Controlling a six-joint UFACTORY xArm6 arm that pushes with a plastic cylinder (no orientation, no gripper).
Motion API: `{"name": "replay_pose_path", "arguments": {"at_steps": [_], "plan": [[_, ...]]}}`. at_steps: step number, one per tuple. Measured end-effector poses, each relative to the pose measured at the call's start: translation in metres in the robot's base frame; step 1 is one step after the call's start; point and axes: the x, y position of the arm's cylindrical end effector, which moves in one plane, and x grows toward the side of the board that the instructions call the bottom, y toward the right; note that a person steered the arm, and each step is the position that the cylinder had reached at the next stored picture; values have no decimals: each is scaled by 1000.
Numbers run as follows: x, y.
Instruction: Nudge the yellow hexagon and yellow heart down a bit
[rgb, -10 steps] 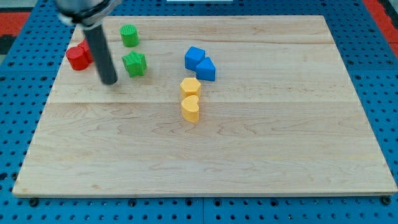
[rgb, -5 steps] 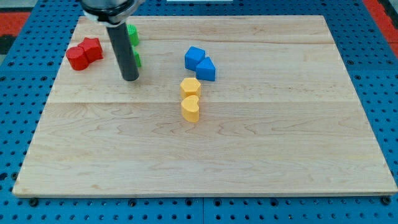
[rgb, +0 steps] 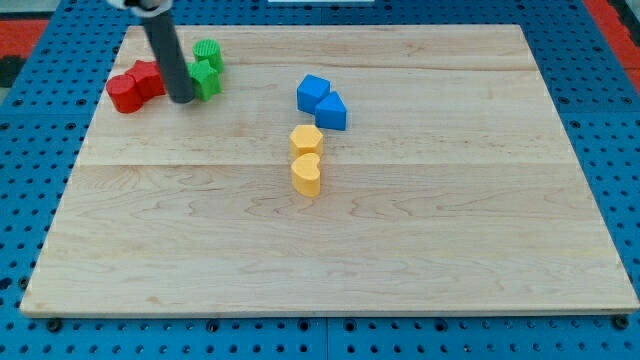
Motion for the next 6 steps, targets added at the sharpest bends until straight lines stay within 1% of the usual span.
{"name": "replay_pose_path", "arguments": {"at_steps": [1, 2, 3, 4, 5, 6], "plan": [[-24, 12], [4, 57], [64, 93], [78, 150], [106, 175], [116, 179]]}}
